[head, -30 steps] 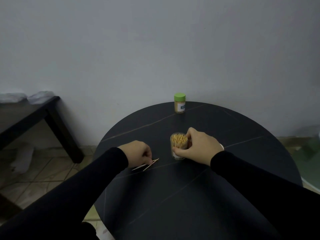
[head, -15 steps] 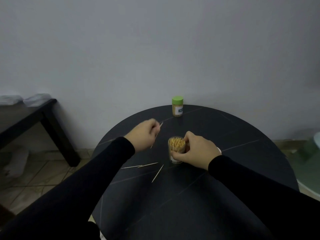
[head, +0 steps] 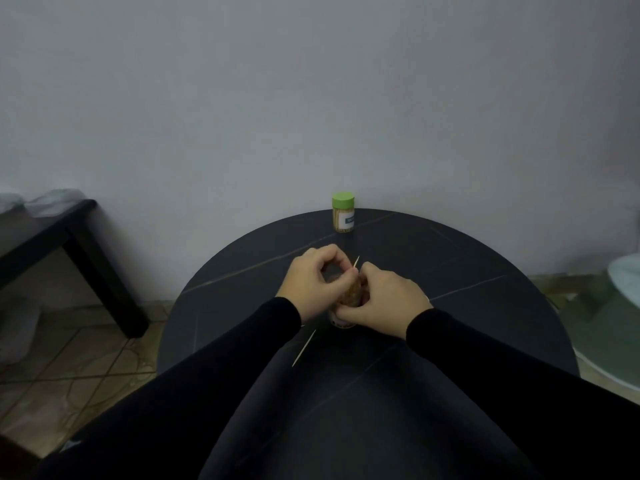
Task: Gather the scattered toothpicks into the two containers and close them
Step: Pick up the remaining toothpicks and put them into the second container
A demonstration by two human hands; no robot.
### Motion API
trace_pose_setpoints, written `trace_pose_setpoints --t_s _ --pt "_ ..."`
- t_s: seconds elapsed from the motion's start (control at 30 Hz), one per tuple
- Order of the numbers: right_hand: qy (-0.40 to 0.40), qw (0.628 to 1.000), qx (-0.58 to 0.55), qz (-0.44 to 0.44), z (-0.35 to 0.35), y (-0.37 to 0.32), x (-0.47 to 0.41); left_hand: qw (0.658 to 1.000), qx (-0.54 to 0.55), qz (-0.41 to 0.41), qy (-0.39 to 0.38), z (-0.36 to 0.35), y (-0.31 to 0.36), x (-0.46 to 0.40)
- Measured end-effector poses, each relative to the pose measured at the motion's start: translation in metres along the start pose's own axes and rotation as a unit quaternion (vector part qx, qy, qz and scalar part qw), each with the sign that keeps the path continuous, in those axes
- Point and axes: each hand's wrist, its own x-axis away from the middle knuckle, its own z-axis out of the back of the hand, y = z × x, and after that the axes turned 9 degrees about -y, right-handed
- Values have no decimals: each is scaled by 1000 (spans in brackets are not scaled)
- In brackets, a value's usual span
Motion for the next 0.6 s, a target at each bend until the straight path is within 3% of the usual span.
trace_pose_setpoints --t_s 0.17,0.3,0.43,0.6 --pt "9 1000 6 -2 -1 1 0 997 68 -26 16 3 -1 4" --pt "8 1000 3 -6 -2 1 -2 998 20 -45 25 6 -4 8" --pt "2 1000 6 -2 0 1 -1 994 40 -55 81 7 1 8" --pt "-2 1000 1 0 -1 1 -1 982 -140 -126 0 15 -14 12"
